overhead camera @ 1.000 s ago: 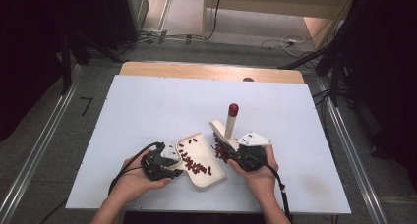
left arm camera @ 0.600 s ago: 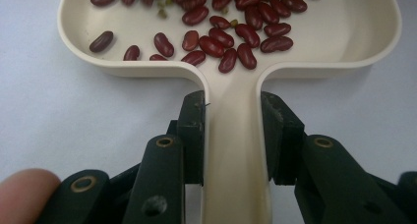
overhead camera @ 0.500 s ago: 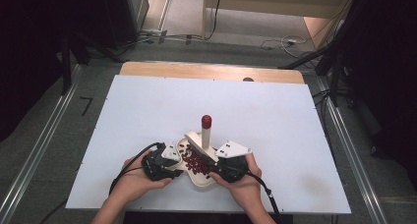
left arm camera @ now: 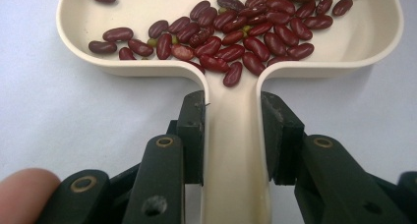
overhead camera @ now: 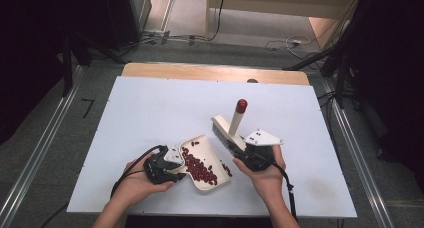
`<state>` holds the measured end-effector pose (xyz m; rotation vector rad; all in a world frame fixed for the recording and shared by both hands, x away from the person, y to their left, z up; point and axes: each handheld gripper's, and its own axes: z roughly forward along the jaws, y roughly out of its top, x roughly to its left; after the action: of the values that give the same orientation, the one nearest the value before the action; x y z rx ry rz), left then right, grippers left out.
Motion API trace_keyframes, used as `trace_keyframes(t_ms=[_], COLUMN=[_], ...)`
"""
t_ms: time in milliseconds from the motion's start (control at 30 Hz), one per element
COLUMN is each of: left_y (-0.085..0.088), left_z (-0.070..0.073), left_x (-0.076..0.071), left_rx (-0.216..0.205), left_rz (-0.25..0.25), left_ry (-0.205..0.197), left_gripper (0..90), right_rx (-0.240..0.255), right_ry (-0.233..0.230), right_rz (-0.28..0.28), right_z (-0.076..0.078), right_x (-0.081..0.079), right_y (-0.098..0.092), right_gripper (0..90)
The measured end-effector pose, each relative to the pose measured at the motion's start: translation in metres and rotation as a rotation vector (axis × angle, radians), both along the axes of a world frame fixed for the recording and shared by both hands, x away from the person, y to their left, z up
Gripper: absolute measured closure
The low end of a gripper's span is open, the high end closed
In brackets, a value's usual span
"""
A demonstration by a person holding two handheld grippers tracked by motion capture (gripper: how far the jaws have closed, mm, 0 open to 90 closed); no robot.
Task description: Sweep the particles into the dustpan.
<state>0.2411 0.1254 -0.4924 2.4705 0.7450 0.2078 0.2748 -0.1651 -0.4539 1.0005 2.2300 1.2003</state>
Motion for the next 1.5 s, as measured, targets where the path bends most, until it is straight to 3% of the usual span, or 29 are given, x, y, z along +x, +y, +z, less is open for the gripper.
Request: trace_keyframes(t_ms=[200, 300, 467, 733, 800, 867, 933, 1033, 1100, 1267, 1400, 1500], left_y=[0.002, 0.001, -0.004, -0.010, -0.010, -0.010, -0.009, -0.009, -0.009, -0.009, -0.010, -0.009], left_z=[0.004, 0.005, 0.007, 0.004, 0.003, 0.002, 0.002, 0.001, 0.001, 0.002, 0.003, 0.002], left_x=[-0.003, -0.005, -0.009, -0.011, -0.011, -0.011, -0.011, -0.010, -0.010, -0.011, -0.012, -0.011], left_rx=[0.025, 0.030, 0.048, 0.055, 0.053, 0.052, 0.051, 0.045, 0.043, 0.047, 0.063, 0.061], left_rz=[-0.012, -0.025, -0.050, -0.070, -0.069, -0.070, -0.072, -0.073, -0.073, -0.074, -0.078, -0.079], left_ry=[0.007, 0.012, 0.019, 0.030, 0.032, 0.033, 0.032, 0.030, 0.031, 0.032, 0.028, 0.030], left_gripper=[66.1, 66.1, 66.1, 66.1, 66.1, 66.0, 66.0, 66.1, 66.1, 66.1, 66.1, 66.0], right_rx=[-0.012, -0.033, -0.049, -0.024, -0.004, -0.013, 0.015, 0.032, 0.056, 0.052, 0.059, 0.003], right_ry=[0.017, 0.030, 0.033, 0.059, 0.073, 0.058, 0.076, 0.060, 0.046, -0.010, -0.003, -0.012], right_rz=[-0.075, -0.077, -0.059, -0.033, -0.008, 0.012, 0.042, 0.060, 0.051, -0.042, -0.097, -0.102], right_z=[-0.014, -0.022, -0.025, -0.025, -0.024, -0.023, -0.021, -0.016, -0.009, 0.000, -0.011, -0.024], right_x=[0.007, 0.002, -0.011, -0.033, -0.038, -0.043, -0.045, -0.048, -0.047, -0.038, -0.032, -0.032], right_y=[-0.015, -0.012, 0.003, 0.026, 0.032, 0.039, 0.043, 0.044, 0.037, 0.009, -0.003, 0.005], right_gripper=[65.3, 65.3, 65.3, 65.3, 65.3, 65.3, 65.3, 65.3, 65.3, 65.3, 65.3, 65.3])
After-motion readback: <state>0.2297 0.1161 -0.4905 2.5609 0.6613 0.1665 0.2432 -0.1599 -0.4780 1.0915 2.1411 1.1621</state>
